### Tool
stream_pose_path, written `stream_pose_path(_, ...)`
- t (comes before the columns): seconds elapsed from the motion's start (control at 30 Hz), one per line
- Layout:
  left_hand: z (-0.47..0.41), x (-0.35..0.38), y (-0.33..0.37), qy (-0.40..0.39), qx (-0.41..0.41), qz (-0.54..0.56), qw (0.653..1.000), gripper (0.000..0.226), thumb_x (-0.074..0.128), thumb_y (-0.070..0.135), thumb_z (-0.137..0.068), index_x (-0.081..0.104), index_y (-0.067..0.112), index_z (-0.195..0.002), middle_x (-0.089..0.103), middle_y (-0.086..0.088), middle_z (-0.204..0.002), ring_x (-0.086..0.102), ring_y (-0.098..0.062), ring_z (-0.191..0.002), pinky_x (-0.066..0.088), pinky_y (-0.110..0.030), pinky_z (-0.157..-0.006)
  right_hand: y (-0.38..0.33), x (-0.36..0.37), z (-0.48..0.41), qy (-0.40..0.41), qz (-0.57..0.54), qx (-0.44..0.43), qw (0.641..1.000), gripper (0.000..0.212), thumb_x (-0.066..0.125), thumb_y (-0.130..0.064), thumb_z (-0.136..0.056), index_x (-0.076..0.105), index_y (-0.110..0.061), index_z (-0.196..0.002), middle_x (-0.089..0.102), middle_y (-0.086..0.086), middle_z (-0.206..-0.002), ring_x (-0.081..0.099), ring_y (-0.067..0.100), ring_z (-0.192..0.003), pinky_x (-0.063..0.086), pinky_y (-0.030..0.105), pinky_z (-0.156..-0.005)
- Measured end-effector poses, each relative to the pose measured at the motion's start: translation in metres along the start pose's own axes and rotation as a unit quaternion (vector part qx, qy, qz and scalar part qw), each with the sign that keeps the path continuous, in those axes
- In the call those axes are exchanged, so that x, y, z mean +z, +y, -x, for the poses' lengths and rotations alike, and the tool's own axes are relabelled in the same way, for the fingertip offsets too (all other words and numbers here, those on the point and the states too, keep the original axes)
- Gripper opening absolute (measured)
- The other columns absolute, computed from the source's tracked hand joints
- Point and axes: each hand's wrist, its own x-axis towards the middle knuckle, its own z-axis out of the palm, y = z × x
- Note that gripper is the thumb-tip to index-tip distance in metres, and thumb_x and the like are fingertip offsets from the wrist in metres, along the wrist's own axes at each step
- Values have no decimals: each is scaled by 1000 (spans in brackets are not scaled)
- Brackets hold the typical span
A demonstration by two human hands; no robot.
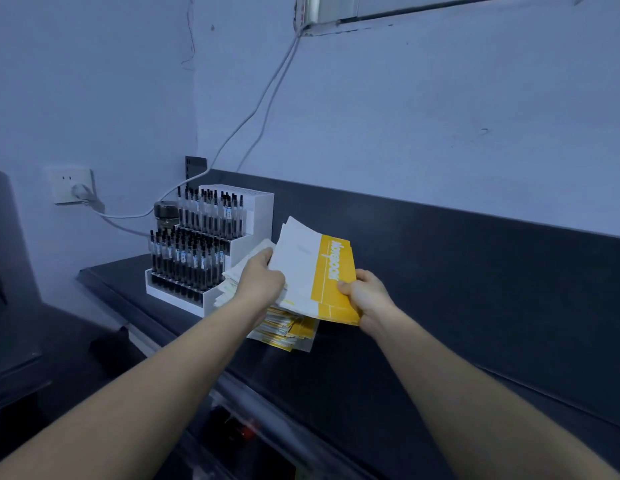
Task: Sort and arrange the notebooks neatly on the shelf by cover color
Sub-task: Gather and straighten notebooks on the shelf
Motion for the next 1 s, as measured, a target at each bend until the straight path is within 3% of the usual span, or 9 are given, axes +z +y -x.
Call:
stream_pose_path(0.1, 0, 2, -3, -28, -27, -12, 999, 34, 34, -14, -83, 58, 3, -100, 64, -13, -94, 54, -25, -75, 37, -27, -60, 2, -7, 14, 23, -2, -14, 1000, 46, 56, -6, -94, 44, -19, -136, 60, 7, -120, 62, 28, -103, 54, 47, -86)
stream_pose_path(0.2, 6, 12, -1, -48, -48, -22, 997, 23, 36, -8, -85, 48, 8, -73, 49, -10, -70, 38, -21, -54, 23, -25, -48, 5, -20, 34, 39, -16, -31, 999, 45, 51, -3, -96, 44, -20, -137, 62, 1, -104, 63, 22, -91, 54, 39, -70)
stream_pose_path(0.27, 15, 22, 0, -70, -46, -20, 996, 31, 37, 3, -94, 41, 13, -64, 40, -5, -60, 33, -18, -49, 21, -26, -46, 9, -32, 47, 59, -26, -38, 997, 46, 49, 0, -95, 46, -19, -137, 63, -2, -97, 63, 21, -87, 54, 36, -66)
stream_pose_path(0.4, 37, 50, -4, -87, -46, -1, 995, 28, 29, 17, -101, 55, 11, -92, 44, -1, -68, 39, -16, -58, 31, -26, -54, 16, -59, 76, 96, -43, -52, 993, 48, 46, 0, -94, 47, -21, -137, 66, -2, -98, 66, 20, -84, 55, 34, -62)
stream_pose_path(0.53, 67, 84, -5, -132, -21, 33, 990, 42, 25, 5, -97, 58, 24, -79, 59, -6, -85, 48, -23, -76, 37, -31, -67, 25, -98, 109, 133, -25, -76, 988, 44, 47, -11, -99, 44, -25, -141, 67, -4, -105, 67, 15, -84, 55, 31, -61)
stream_pose_path(0.67, 103, 121, 5, -193, 12, 42, 980, 49, 27, 0, -93, 64, 31, -84, 71, 3, -95, 59, -19, -76, 45, -28, -65, 34, -146, 145, 176, 25, -94, 980, 35, 43, -18, -102, 45, -31, -135, 63, -13, -96, 63, 8, -81, 53, 24, -63)
stream_pose_path(0.77, 133, 151, 13, -258, 19, 59, 964, 52, 28, -3, -93, 66, 33, -92, 72, 9, -96, 68, -17, -88, 56, -31, -70, 38, -185, 174, 219, 60, -90, 970, 31, 40, -17, -102, 44, -36, -126, 64, -11, -100, 64, 13, -86, 56, 34, -77)
stream_pose_path(0.87, 167, 185, 20, -320, 26, 71, 944, 54, 30, -8, -91, 64, 34, -99, 72, 8, -105, 69, -18, -97, 59, -40, -80, 42, -229, 205, 252, 109, -87, 958, 38, 38, -17, -102, 41, -29, -138, 62, -7, -116, 61, 18, -103, 49, 39, -96)
stream_pose_path(1.0, 224, 232, 32, -370, 22, 77, 926, 59, 28, -16, -88, 58, 30, -110, 68, 10, -108, 64, -14, -103, 56, -34, -81, 40, -286, 260, 263, 144, -83, 950, 43, 33, -8, -100, 38, -31, -137, 58, -12, -107, 54, 10, -95, 41, 29, -88)
